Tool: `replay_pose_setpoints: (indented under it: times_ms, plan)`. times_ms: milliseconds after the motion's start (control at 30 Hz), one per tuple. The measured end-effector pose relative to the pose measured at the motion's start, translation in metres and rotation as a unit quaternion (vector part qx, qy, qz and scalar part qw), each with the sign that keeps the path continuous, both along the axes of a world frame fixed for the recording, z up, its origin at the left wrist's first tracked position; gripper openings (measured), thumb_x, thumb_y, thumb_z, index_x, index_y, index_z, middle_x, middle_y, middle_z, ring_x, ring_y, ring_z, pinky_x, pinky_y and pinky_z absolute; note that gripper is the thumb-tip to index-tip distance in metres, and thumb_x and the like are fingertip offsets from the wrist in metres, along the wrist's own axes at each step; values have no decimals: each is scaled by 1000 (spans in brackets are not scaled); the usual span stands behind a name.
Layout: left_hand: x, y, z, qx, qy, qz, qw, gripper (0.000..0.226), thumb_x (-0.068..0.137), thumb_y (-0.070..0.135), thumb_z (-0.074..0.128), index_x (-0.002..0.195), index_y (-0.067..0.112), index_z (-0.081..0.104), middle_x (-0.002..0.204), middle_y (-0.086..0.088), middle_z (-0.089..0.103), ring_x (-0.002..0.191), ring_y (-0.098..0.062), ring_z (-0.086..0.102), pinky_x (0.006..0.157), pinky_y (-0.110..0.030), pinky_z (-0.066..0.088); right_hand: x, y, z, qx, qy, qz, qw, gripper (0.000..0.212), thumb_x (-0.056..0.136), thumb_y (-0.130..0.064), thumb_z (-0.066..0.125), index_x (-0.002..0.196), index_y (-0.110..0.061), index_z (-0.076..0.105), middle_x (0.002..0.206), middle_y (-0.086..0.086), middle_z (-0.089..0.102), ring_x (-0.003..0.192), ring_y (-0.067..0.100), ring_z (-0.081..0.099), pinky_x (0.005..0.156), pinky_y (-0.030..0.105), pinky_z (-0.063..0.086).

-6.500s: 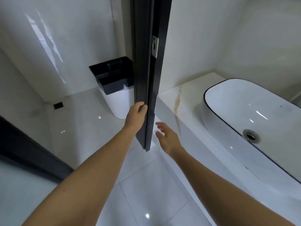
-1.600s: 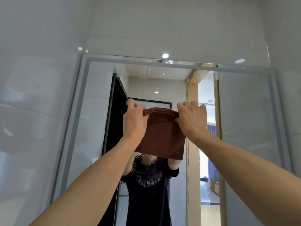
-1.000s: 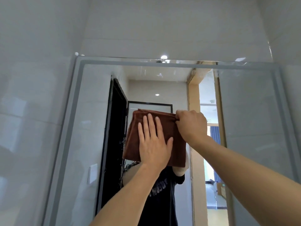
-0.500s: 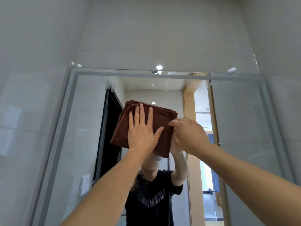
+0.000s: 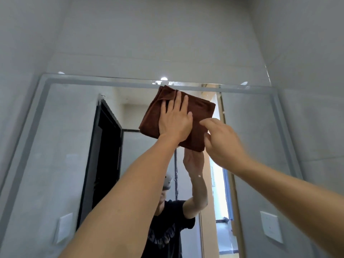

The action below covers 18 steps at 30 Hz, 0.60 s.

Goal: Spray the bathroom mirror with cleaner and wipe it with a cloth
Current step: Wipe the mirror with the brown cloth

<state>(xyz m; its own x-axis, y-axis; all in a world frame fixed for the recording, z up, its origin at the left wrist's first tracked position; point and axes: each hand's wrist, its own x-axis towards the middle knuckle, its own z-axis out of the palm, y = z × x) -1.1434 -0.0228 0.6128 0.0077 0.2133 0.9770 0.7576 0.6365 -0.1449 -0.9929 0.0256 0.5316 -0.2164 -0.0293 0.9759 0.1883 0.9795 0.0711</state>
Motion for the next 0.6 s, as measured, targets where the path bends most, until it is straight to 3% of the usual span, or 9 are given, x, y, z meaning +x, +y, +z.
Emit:
replay_pose_setpoints:
  times_ms: [100, 200, 333, 433, 467, 533, 600]
  plan:
    - [-4, -17, 9, -36, -8, -95, 995, 61, 99, 19, 35, 158, 13, 20, 168, -6, 12, 153, -21, 14, 124, -41, 2, -24, -4, 18, -35, 46, 65, 996, 36, 97, -5, 43, 131, -4, 53, 131, 13, 57, 117, 28, 54, 89, 17, 32]
    - [-5, -48, 18, -67, -87, -256, 960, 61, 95, 4, 37, 155, 14, 32, 164, -7, 25, 151, -18, 20, 123, -30, 9, -58, -20, 35, -71, 80, 76, 991, 50, 97, -13, 47, 146, -6, 40, 149, 11, 43, 137, 26, 39, 112, 33, 31]
    - [2, -78, 20, -28, -234, -437, 868, 43, 99, 15, 39, 137, 23, 58, 146, 0, 53, 134, -12, 46, 116, -28, 30, -103, -40, 56, -160, 102, 5, 982, 63, 101, -38, 41, 156, -12, 22, 163, 5, 21, 152, 22, 15, 120, 58, 14]
    - [7, -96, 7, -23, -302, -557, 773, 28, 98, 29, 45, 109, 24, 70, 117, 8, 68, 106, 3, 61, 93, -15, 44, -133, -51, 61, -216, 104, -27, 970, 70, 102, -48, 30, 158, -10, 11, 167, 3, 5, 154, 22, -3, 119, 64, -2]
    - [6, -105, 3, -13, -302, -577, 758, 27, 98, 27, 45, 106, 21, 70, 110, 8, 69, 99, 5, 63, 85, -10, 45, -141, -53, 61, -215, 111, -40, 969, 72, 101, -51, 28, 158, -10, 10, 168, 3, 2, 154, 22, -6, 118, 65, -3]
    - [3, -126, -4, 44, -295, -587, 753, 28, 98, 17, 44, 106, 11, 70, 107, 1, 69, 96, -1, 64, 77, -7, 46, -152, -55, 60, -204, 129, -70, 968, 75, 100, -54, 25, 158, -9, 9, 168, 4, 2, 154, 24, -6, 117, 65, -3]
    - [-4, -152, -13, 114, -263, -550, 784, 30, 99, 12, 41, 104, 7, 71, 110, -5, 70, 101, -10, 65, 73, -5, 46, -159, -54, 62, -192, 140, -91, 967, 78, 99, -57, 23, 158, -8, 10, 168, 6, 4, 154, 26, -4, 117, 67, -1]
